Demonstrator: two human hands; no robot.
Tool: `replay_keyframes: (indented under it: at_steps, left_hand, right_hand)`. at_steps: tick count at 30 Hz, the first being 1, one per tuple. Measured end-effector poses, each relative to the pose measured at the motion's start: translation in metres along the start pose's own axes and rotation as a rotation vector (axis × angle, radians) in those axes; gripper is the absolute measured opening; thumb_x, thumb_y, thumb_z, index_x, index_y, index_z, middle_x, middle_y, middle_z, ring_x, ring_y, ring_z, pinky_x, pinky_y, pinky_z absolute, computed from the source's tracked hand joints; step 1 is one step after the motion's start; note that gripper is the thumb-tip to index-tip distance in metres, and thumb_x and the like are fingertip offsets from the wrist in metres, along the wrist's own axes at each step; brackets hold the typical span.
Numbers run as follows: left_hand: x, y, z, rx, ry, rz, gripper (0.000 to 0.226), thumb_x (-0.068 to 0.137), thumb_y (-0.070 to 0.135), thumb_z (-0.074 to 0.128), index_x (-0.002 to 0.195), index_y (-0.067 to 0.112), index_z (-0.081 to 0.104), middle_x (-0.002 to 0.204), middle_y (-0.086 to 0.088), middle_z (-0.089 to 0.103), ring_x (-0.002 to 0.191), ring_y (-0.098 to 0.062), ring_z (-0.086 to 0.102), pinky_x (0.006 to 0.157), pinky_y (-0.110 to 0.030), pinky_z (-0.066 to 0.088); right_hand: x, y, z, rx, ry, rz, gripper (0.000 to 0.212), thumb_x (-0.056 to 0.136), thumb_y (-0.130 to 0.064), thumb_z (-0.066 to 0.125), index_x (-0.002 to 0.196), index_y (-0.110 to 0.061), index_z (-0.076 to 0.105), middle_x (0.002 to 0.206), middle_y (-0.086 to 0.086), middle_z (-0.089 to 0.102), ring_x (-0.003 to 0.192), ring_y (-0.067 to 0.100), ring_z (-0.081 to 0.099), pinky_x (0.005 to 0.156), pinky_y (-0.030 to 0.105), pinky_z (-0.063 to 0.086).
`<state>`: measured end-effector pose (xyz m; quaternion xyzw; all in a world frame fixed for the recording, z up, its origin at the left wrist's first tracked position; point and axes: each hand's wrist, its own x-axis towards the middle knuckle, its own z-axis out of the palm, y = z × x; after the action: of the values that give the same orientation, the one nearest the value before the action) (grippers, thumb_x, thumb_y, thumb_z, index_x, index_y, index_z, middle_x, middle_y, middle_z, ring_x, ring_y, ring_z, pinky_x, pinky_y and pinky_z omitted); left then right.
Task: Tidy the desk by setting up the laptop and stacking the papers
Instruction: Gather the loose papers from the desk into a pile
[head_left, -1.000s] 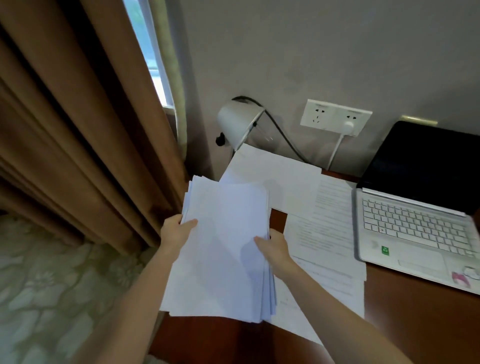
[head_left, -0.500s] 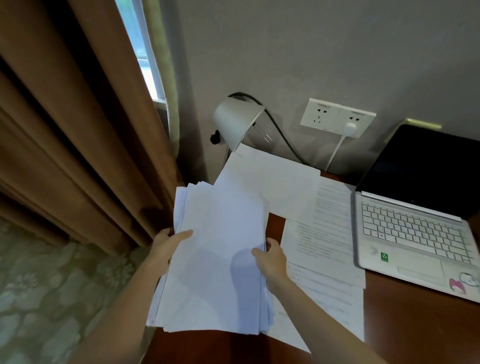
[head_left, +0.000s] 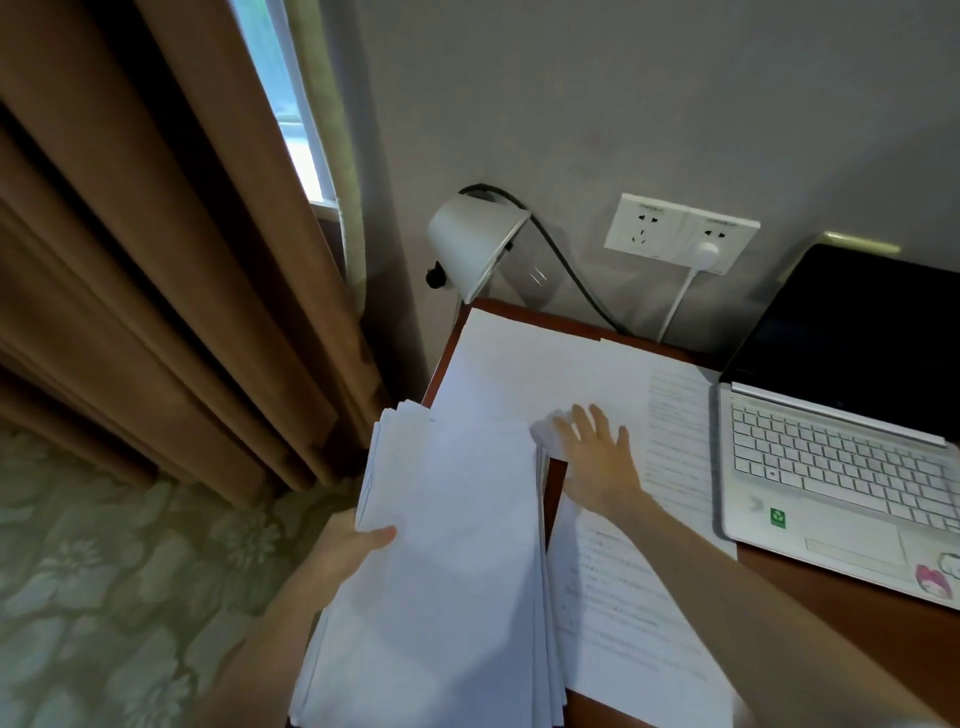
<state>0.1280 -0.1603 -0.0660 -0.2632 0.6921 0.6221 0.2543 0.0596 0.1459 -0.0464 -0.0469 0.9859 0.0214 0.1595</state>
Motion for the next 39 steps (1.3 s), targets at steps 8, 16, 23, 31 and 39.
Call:
replay_keyframes:
  at_steps: [8,16,23,31,39]
  left_hand:
    - [-0.003,0.002,0.005,-0.057,0.054,-0.015,0.036,0.086,-0.002,0.064,0.121,-0.005,0.06,0.117,-0.024,0.065,0.103,-0.04,0.064,0.092,-0.048,0.051]
    - [-0.001,0.006,0.01,-0.052,0.074,-0.027,0.033,0.088,0.001,0.062,0.121,-0.003,0.061,0.117,-0.022,0.065,0.104,-0.04,0.063,0.095,-0.05,0.049]
    - [0.009,0.018,0.018,-0.012,0.006,-0.012,0.021,0.087,0.0,0.062,0.108,-0.001,0.065,0.095,-0.015,0.072,0.085,-0.032,0.069,0.076,-0.039,0.055]
    - [0.011,0.011,0.005,-0.266,0.005,-0.081,0.04,0.095,0.046,0.048,0.112,0.014,0.064,0.11,-0.012,0.067,0.103,-0.035,0.062,0.098,-0.049,0.047]
    - [0.007,0.007,0.008,-0.021,0.004,-0.009,0.046,0.075,0.016,0.079,0.117,0.01,0.062,0.107,-0.01,0.07,0.094,-0.032,0.068,0.08,-0.043,0.056]
  right_hand:
    - [0.043,-0.002,0.007,-0.142,0.102,-0.089,0.065,0.09,-0.002,0.048,0.147,-0.015,0.02,0.124,0.014,0.053,0.104,0.031,0.058,0.08,0.039,0.053]
    - [0.035,0.038,-0.054,1.03,0.503,0.346,0.033,0.098,-0.012,0.044,0.066,-0.01,0.051,0.061,0.005,0.047,0.065,0.024,0.047,0.065,0.032,0.034]
    - [-0.043,0.028,-0.051,1.824,0.008,0.228,0.017,0.091,-0.027,0.061,0.1,-0.017,0.07,0.097,0.005,0.074,0.085,0.021,0.071,0.069,0.034,0.056]
    - [-0.091,-0.014,0.054,1.491,-0.218,0.387,0.02,0.096,-0.013,0.055,0.076,-0.007,0.059,0.063,0.002,0.063,0.061,0.019,0.057,0.057,0.02,0.044]
    - [-0.077,0.01,0.032,0.736,0.136,0.399,0.019,0.089,-0.037,0.057,0.094,-0.019,0.064,0.1,0.002,0.066,0.091,0.019,0.058,0.072,0.03,0.046]
